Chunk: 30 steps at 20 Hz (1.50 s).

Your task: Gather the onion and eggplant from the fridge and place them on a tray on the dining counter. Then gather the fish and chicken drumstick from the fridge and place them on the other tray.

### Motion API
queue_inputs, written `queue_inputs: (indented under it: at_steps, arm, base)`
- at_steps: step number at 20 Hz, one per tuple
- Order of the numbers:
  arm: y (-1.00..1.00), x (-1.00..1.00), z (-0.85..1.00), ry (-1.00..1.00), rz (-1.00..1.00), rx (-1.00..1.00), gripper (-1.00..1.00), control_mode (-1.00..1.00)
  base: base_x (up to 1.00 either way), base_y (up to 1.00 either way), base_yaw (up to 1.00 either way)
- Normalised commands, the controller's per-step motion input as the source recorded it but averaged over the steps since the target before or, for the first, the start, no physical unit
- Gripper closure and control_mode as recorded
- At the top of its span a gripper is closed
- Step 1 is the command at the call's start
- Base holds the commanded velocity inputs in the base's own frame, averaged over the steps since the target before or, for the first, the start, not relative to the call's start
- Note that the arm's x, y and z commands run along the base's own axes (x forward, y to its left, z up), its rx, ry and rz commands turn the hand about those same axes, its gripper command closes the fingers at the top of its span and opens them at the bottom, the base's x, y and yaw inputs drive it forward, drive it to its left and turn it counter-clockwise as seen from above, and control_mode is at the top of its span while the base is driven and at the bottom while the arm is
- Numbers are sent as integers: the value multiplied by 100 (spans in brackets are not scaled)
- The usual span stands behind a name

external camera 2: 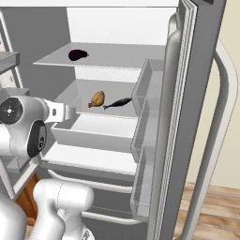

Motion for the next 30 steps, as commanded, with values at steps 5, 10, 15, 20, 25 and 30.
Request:
queue_inputs:
  at_steps: [5,10,15,20,25,30]
  arm:
    - [2,-4,55,1,0,0,-100,-100]
    - [16,-5,49,-4,0,0,-100,-100]
    - [12,-1,49,-10,0,0,-100,-100]
    - [13,0,48,0,0,2,-100,-100]
    - [0,0,37,-7,0,5,-100,-100]
    - [0,5,12,-1,0,1,-100,-100]
  base:
    - [0,0,0]
    - [0,0,0]
    - [0,0,0]
    - [0,0,0]
    - [0,0,0]
    - [0,0,0]
